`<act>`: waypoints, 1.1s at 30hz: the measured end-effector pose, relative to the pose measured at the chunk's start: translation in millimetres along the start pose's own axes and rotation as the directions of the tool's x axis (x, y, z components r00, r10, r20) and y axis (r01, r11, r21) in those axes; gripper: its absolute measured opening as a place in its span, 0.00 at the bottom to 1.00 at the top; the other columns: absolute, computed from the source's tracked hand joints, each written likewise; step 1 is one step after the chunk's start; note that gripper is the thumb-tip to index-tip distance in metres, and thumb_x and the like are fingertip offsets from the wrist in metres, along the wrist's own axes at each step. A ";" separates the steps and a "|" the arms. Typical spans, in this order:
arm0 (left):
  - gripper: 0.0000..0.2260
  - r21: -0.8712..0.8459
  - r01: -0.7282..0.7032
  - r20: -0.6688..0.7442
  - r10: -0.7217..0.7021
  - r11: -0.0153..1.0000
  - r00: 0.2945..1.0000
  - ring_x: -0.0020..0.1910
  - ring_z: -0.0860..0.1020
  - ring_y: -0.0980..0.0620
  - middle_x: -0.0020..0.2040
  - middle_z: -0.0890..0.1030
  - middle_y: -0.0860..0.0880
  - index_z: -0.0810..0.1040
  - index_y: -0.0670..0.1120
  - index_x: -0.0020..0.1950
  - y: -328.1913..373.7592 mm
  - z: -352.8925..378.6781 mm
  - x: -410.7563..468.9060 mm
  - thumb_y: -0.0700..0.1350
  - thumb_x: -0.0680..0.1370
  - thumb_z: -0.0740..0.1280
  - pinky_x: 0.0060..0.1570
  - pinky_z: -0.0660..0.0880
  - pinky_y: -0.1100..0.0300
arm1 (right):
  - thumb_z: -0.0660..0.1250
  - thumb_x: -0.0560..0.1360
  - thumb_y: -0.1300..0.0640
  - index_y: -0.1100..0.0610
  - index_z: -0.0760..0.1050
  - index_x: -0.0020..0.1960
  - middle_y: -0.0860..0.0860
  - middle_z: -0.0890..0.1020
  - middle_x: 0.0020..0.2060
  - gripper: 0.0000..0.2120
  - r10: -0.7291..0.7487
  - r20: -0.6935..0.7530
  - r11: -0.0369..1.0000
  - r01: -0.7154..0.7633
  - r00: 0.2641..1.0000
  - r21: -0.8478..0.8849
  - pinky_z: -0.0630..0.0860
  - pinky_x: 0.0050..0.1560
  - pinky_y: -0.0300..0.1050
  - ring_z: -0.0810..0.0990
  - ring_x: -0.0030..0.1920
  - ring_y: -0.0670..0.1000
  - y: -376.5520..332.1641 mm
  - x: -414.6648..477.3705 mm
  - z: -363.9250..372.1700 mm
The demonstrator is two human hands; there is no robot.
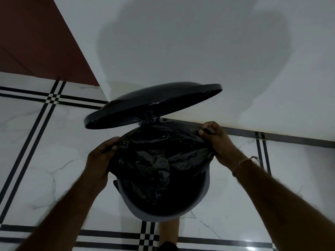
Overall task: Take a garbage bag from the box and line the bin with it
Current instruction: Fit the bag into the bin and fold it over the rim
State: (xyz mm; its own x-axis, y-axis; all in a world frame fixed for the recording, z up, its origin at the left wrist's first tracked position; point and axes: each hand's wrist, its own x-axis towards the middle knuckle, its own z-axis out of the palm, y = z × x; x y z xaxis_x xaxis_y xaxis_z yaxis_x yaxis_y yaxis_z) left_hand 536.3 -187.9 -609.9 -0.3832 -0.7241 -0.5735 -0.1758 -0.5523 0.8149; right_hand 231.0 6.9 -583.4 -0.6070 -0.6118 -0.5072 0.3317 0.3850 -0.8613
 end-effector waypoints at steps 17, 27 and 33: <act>0.18 0.000 -0.052 0.169 0.051 0.999 0.984 0.64 0.82 0.49 0.66 0.83 0.47 0.78 0.44 0.71 16.5 0.1 -7.6 0.42 0.85 0.56 0.63 0.74 0.51 | 0.61 0.84 0.62 0.57 0.76 0.72 0.52 0.84 0.65 0.18 0.106 0.219 0.993 -0.115 0.970 0.027 0.79 0.65 0.43 0.82 0.64 0.52 -3.3 2.4 -5.7; 0.16 0.096 0.002 0.187 -0.020 0.995 0.982 0.65 0.82 0.46 0.63 0.85 0.46 0.80 0.47 0.70 -4.3 -0.7 -55.3 0.48 0.86 0.59 0.63 0.77 0.45 | 0.67 0.81 0.61 0.64 0.81 0.64 0.61 0.86 0.59 0.14 0.110 0.080 0.994 -0.108 0.991 -0.029 0.78 0.67 0.59 0.83 0.63 0.63 18.0 -37.1 -20.9; 0.17 -0.084 0.024 -0.092 -0.032 0.996 0.995 0.60 0.82 0.47 0.61 0.84 0.45 0.77 0.46 0.71 -24.0 -4.3 -87.1 0.36 0.82 0.66 0.54 0.81 0.54 | 0.70 0.79 0.62 0.62 0.78 0.64 0.57 0.86 0.52 0.14 0.197 -0.106 0.976 -0.184 0.975 0.118 0.80 0.48 0.50 0.83 0.50 0.56 37.1 -69.4 -16.2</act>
State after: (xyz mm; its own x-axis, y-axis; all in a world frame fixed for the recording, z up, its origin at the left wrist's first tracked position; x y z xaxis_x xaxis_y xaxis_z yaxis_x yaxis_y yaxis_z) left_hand 577.8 -113.4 -579.9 -0.2920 -0.7410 -0.6047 -0.1082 -0.6026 0.7907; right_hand 273.7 74.8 -579.6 -0.6030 -0.4473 -0.6606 0.5209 0.4064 -0.7507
